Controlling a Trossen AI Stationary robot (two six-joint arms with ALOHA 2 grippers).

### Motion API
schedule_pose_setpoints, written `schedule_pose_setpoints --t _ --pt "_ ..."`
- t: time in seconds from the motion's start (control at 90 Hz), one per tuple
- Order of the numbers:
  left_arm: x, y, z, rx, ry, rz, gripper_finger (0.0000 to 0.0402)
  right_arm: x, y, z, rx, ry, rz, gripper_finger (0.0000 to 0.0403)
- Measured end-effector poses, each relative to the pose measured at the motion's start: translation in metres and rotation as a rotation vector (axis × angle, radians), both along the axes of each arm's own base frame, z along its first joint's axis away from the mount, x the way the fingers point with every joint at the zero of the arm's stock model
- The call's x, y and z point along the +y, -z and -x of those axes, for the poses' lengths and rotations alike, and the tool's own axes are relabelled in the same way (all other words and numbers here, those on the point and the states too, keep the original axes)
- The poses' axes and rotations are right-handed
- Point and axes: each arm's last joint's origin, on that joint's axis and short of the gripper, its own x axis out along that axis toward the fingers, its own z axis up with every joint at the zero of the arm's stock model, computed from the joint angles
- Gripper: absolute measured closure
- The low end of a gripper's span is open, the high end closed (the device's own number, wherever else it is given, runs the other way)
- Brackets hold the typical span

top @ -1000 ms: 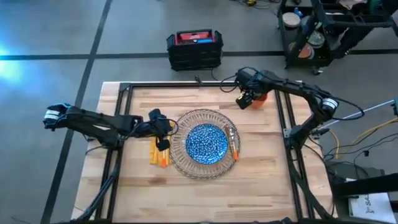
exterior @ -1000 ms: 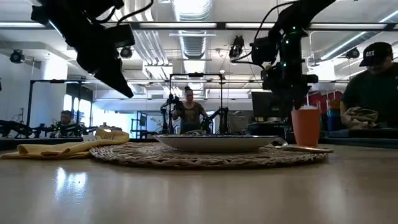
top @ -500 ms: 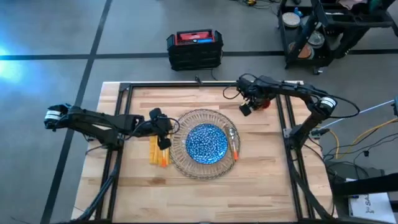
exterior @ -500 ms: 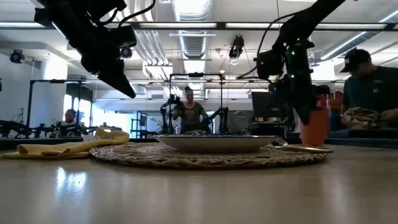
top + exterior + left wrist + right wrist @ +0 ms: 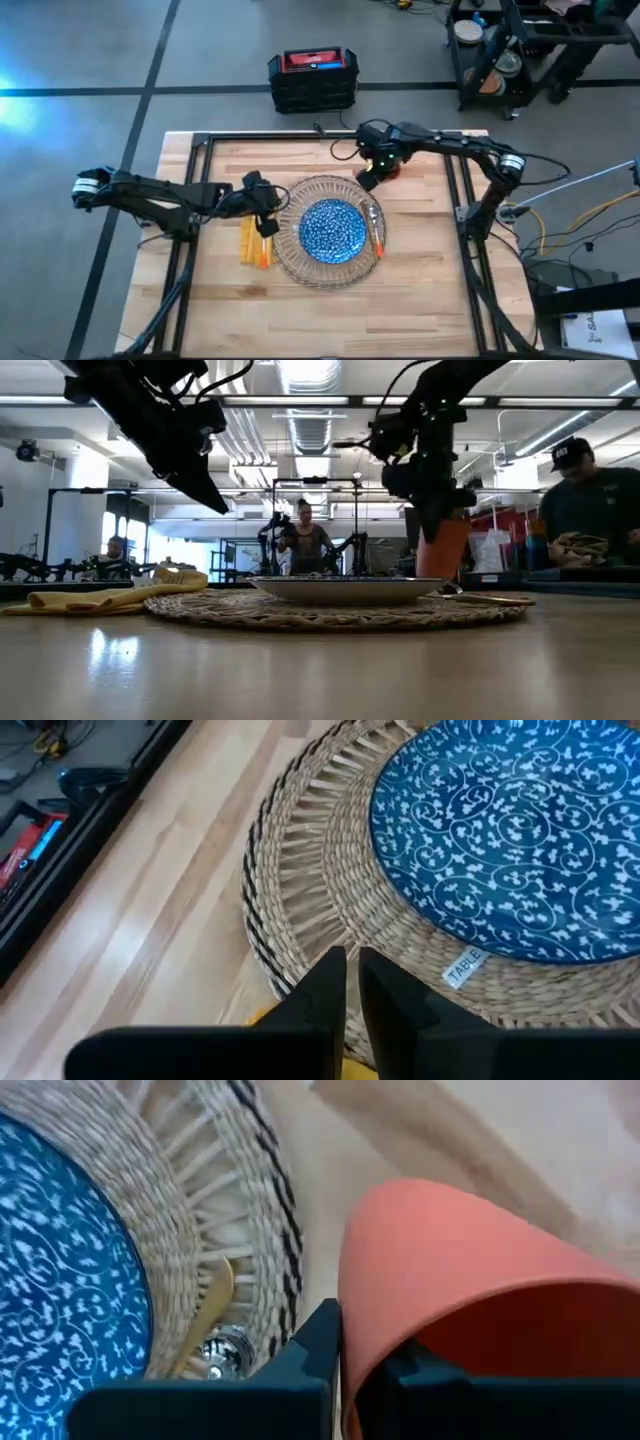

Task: Set table place
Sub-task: Move the orange cup to the top right of the table above the brown placemat, then return to Home Position

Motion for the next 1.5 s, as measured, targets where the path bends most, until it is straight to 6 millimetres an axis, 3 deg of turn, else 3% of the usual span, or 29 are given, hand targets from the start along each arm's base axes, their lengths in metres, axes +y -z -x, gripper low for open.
schedule_pose_setpoints --t 0.144,0.389,0.622,0.811,0.933,1.067,1.156,1.233,1.356,1.433,1.5 --pt "0.000 0.000 0.000 0.001 0.002 0.000 0.0382 0.003 0.015 -0.009 0.067 -0.026 -0.014 0.0403" --pt "0.000 0.000 0.000 0.008 0.014 -0.006 0.0382 0.002 0.015 -0.009 0.068 -0.001 0.003 0.0399" --pt "0.000 -0.001 -0.001 0.000 0.033 0.041 0.0382 0.005 0.004 -0.009 0.041 -0.008 0.023 0.0334" --pt "0.000 -0.004 -0.002 -0.004 0.033 0.040 0.0382 0.011 -0.014 -0.010 0.027 -0.009 0.036 0.0268" --pt "-0.001 -0.011 -0.001 -0.008 0.063 0.014 0.0382 0.031 -0.048 -0.002 0.047 -0.045 0.141 0.0240" --pt "-0.013 -0.036 0.019 -0.054 0.129 0.005 0.0382 0.081 -0.105 0.031 -0.007 -0.126 0.303 0.0229" --pt "-0.023 -0.058 0.046 -0.180 0.144 -0.008 0.0382 0.122 -0.140 0.069 -0.149 -0.190 0.445 0.0228" --pt "-0.029 -0.071 0.075 -0.304 0.141 -0.003 0.0382 0.151 -0.155 0.107 -0.279 -0.228 0.540 0.0230" --pt "-0.031 -0.068 0.110 -0.414 0.157 0.017 0.0382 0.181 -0.153 0.161 -0.502 -0.268 0.546 0.0239" --pt "-0.030 -0.057 0.124 -0.466 0.164 0.044 0.0382 0.193 -0.136 0.186 -0.613 -0.296 0.521 0.0246" --pt "-0.032 -0.041 0.125 -0.495 0.198 0.081 0.0382 0.199 -0.115 0.203 -0.698 -0.309 0.522 0.0254"
